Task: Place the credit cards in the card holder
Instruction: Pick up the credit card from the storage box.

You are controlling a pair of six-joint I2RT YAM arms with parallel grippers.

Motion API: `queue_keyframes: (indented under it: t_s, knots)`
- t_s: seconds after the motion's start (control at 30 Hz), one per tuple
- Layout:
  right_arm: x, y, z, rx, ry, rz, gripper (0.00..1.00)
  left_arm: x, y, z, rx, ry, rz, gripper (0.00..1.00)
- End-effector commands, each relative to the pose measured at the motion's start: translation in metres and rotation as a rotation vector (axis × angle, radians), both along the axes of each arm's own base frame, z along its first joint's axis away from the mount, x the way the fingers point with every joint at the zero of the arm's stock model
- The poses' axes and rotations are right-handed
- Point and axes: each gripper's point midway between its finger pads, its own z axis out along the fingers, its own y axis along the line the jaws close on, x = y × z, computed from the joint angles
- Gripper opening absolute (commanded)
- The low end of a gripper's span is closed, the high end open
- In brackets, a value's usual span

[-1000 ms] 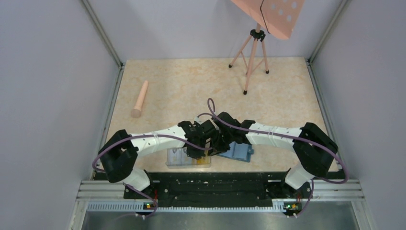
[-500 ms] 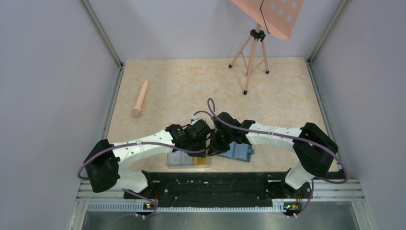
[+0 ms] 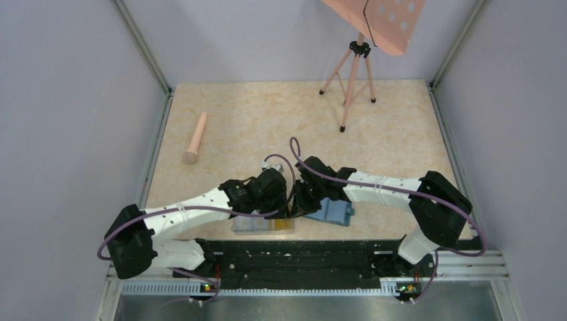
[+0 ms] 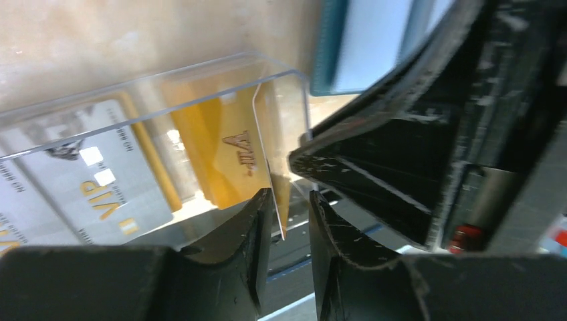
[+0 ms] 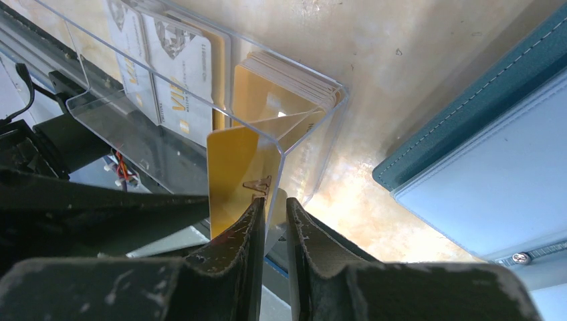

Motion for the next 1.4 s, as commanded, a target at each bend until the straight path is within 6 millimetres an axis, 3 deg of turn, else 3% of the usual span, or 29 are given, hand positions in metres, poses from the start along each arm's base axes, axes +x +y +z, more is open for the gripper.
queue_keyframes:
  t_s: [0.0,0.5,0.6,0.63,0.93,1.07,1.13,1.37]
  knots:
    - [0.001,0.01,0.01,0.034,-0.024,0.012,0.17,0.004,-0.021,0.02,-0.126,-0.025,-0.01,0.32]
    - [0.001,0.008,0.011,0.03,-0.03,0.008,0.17,0.0,-0.015,-0.009,-0.063,0.033,0.007,0.19]
    - [0.002,0.008,0.013,0.033,-0.037,0.008,0.17,0.001,-0.014,-0.01,-0.06,0.033,0.01,0.04]
    - [0.002,0.008,0.014,0.033,-0.038,0.007,0.17,0.001,-0.014,-0.01,-0.058,0.031,0.012,0.0]
    - [0.003,0.009,0.018,0.041,-0.051,0.008,0.19,0.005,-0.009,0.007,-0.075,-0.001,0.045,0.0]
    - [0.006,0.008,0.03,0.061,-0.086,-0.004,0.21,0.011,0.0,0.022,-0.113,-0.055,0.095,0.0]
    - [0.01,0.008,0.043,0.088,-0.124,-0.009,0.3,0.013,0.006,0.031,-0.135,-0.081,0.122,0.0]
    - [0.019,-0.003,0.102,0.204,-0.279,-0.056,0.76,0.014,0.027,0.07,-0.296,-0.186,0.201,0.0]
